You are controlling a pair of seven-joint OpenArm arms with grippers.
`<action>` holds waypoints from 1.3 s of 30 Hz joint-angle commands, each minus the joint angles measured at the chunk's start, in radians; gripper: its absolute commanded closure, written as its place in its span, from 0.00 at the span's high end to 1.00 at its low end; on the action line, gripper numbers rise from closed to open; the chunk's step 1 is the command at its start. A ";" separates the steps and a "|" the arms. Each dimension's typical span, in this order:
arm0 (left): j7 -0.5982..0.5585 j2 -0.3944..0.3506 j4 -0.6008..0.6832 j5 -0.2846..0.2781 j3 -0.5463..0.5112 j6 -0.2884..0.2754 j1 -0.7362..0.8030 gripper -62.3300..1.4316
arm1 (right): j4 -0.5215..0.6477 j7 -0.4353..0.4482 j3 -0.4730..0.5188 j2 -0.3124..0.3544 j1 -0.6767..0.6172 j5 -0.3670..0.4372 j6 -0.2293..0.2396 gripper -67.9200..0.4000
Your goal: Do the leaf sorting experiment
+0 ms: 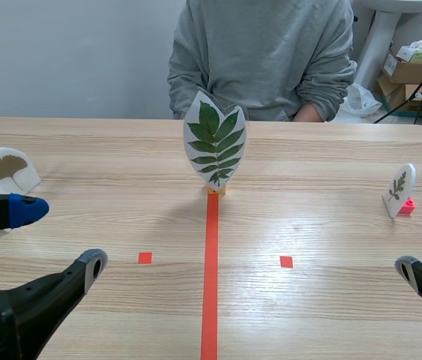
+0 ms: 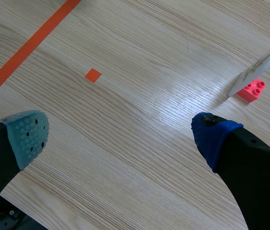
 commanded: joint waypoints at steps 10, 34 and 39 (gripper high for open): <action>-0.017 0.002 0.004 -0.011 0.001 -0.001 -0.003 0.86 | 0.016 0.007 0.007 0.000 0.003 0.011 0.008 0.90; -0.016 0.003 0.004 -0.011 0.001 -0.001 -0.003 0.86 | -0.024 -0.135 -0.003 0.014 0.135 -0.015 0.008 0.90; -0.016 0.003 0.004 -0.011 0.001 0.000 -0.006 0.86 | -0.124 -0.153 -0.072 0.056 0.299 -0.019 0.008 0.90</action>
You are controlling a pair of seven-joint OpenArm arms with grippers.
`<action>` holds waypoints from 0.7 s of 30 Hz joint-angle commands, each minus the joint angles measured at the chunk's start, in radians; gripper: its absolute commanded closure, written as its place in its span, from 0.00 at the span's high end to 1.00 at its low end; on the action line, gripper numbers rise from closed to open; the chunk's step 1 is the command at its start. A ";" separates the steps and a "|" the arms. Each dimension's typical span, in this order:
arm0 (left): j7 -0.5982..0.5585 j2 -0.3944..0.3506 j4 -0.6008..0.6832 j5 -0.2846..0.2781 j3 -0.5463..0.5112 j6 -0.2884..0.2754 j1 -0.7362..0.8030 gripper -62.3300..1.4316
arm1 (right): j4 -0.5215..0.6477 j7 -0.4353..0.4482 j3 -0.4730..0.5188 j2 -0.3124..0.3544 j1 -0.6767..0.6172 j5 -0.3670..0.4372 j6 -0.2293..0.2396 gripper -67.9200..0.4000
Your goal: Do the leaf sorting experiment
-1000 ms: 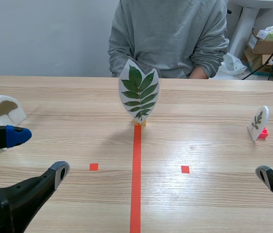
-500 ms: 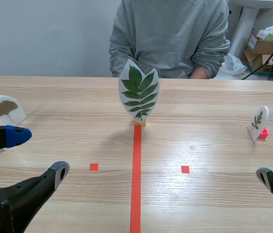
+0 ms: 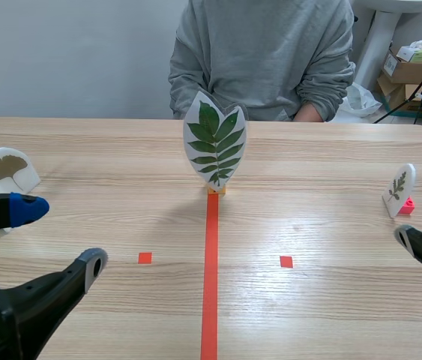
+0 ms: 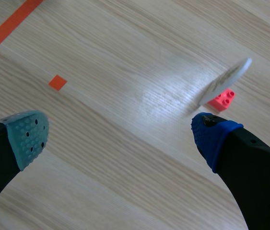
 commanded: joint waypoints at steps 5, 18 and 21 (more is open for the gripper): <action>-0.015 0.005 0.004 -0.010 0.001 0.003 -0.003 0.86 | -0.154 -0.016 -0.113 0.043 0.240 0.001 0.008 0.90; -0.014 0.058 0.001 0.039 0.000 0.009 -0.023 0.86 | -0.526 -0.003 -0.510 0.010 0.744 -0.084 0.008 0.90; -0.014 0.058 0.001 0.039 0.000 0.009 -0.023 0.86 | -0.591 0.023 -0.573 -0.033 0.818 -0.140 0.008 0.88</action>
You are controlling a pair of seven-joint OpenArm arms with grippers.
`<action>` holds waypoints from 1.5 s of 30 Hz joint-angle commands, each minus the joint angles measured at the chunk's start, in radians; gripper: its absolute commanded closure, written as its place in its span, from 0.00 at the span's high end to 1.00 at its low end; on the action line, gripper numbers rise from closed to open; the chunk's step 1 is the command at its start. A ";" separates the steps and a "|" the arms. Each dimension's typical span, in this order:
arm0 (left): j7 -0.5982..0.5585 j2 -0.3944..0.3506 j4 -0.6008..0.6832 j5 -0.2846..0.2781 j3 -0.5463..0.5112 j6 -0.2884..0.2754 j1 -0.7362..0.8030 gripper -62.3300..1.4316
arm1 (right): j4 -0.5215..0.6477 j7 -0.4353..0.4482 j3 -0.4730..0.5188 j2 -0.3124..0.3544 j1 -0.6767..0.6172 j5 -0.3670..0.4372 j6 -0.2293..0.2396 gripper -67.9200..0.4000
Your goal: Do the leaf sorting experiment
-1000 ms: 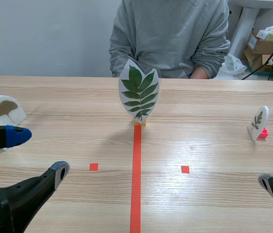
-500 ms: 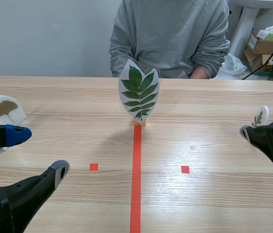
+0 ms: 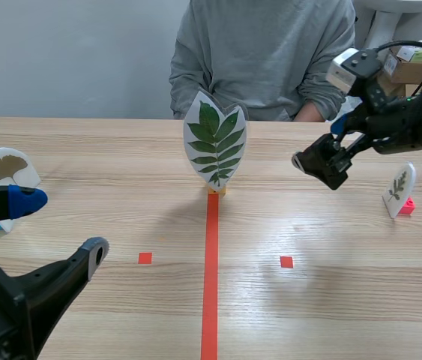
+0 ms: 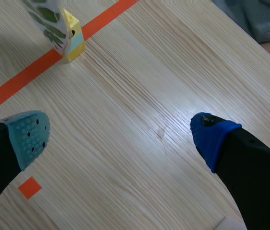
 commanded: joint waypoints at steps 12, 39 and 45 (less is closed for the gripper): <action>-0.015 0.006 0.003 -0.011 0.000 0.000 0.005 0.86 | -0.200 0.109 -0.137 -0.185 0.203 -0.151 0.008 0.88; -0.015 0.033 0.003 -0.011 0.000 0.000 0.005 0.86 | -0.435 0.356 -0.261 -0.343 0.263 -0.280 -0.061 0.59; -0.015 0.033 0.003 -0.011 0.000 0.000 0.005 0.86 | -0.435 0.394 -0.261 -0.343 0.263 -0.280 -0.061 0.28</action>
